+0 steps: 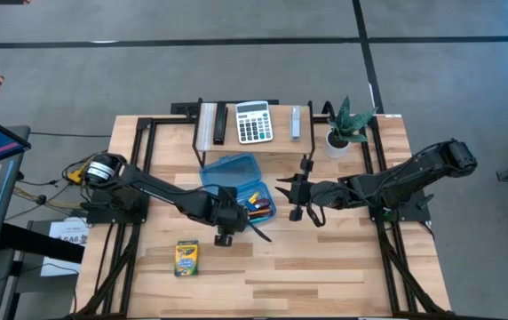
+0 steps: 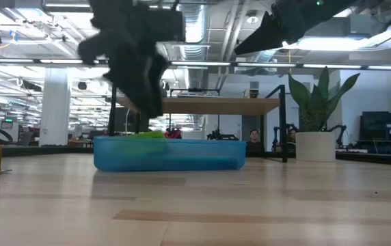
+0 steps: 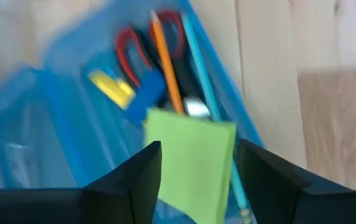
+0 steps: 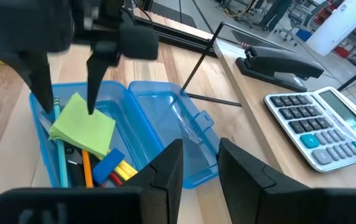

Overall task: Pack school essentials
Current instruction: Put the yellow crayon box into the supply box

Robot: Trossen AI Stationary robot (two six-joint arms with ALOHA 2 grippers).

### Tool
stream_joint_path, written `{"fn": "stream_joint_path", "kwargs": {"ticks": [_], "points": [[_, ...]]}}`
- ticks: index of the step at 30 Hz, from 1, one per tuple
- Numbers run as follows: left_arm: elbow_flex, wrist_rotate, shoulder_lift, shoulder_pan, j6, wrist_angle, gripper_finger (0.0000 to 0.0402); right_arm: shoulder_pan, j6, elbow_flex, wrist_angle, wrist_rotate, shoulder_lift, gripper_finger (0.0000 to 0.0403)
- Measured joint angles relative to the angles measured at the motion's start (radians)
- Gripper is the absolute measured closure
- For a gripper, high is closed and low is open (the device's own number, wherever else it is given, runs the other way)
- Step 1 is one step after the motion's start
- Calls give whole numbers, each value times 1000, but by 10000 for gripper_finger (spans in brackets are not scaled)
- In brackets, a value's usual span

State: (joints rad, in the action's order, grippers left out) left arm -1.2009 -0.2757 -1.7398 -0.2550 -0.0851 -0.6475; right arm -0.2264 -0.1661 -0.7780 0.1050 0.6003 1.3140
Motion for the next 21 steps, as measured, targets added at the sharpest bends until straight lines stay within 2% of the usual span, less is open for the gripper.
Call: {"fn": "stream_joint_path", "kwargs": {"ticks": [7, 13, 21], "points": [[85, 24, -14, -1, -53, 76, 240, 0, 0, 0, -5, 0, 0, 283], [90, 35, -14, 0, -54, 86, 261, 0, 0, 0, -4, 0, 0, 283], [71, 73, 86, -31, -48, 56, 292, 0, 0, 0, -8, 0, 0, 283]]}}
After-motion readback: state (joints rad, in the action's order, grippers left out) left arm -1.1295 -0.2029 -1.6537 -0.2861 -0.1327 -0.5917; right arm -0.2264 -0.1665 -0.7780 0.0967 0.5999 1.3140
